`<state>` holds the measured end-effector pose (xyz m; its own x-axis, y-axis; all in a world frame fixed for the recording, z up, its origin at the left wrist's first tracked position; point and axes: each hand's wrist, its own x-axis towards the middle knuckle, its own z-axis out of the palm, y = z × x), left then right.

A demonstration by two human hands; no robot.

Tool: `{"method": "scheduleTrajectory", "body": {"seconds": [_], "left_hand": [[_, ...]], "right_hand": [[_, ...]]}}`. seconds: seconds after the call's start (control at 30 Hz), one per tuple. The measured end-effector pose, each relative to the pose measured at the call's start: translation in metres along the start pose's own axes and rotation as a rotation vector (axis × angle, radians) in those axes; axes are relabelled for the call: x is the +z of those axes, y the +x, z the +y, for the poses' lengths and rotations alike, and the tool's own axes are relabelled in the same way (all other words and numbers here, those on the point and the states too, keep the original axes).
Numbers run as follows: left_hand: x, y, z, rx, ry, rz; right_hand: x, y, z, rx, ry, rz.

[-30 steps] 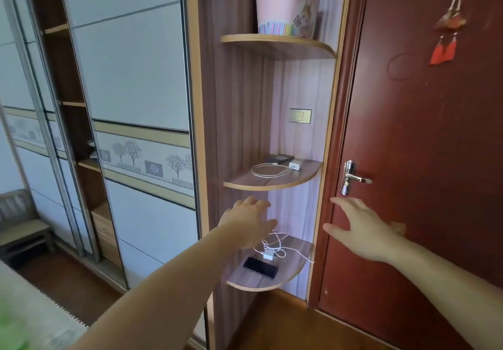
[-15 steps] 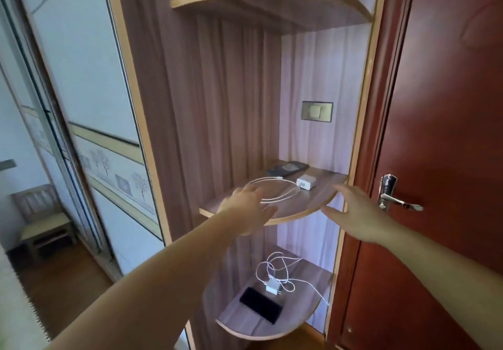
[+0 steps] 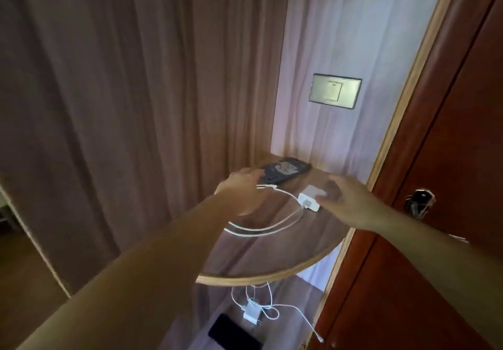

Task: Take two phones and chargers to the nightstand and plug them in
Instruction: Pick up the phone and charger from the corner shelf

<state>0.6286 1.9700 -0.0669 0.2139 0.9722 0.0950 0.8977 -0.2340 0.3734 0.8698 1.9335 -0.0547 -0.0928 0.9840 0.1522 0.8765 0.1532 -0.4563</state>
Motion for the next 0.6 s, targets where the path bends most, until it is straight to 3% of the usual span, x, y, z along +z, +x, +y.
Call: {"method": "scheduleTrajectory", "body": {"seconds": [0.3,0.47,0.6], "left_hand": [[0.021,0.085,-0.007,0.025,0.005,-0.047],[0.034,0.113,0.009,-0.006,0.078,-0.072],[0.037,0.135,0.018,-0.034,0.096,-0.092]], "right_hand": [[0.025,0.065,0.007,0.059,-0.155,-0.007],[0.036,0.078,0.01,0.188,-0.198,-0.166],[0.043,0.084,0.01,0.218,-0.156,-0.103]]}}
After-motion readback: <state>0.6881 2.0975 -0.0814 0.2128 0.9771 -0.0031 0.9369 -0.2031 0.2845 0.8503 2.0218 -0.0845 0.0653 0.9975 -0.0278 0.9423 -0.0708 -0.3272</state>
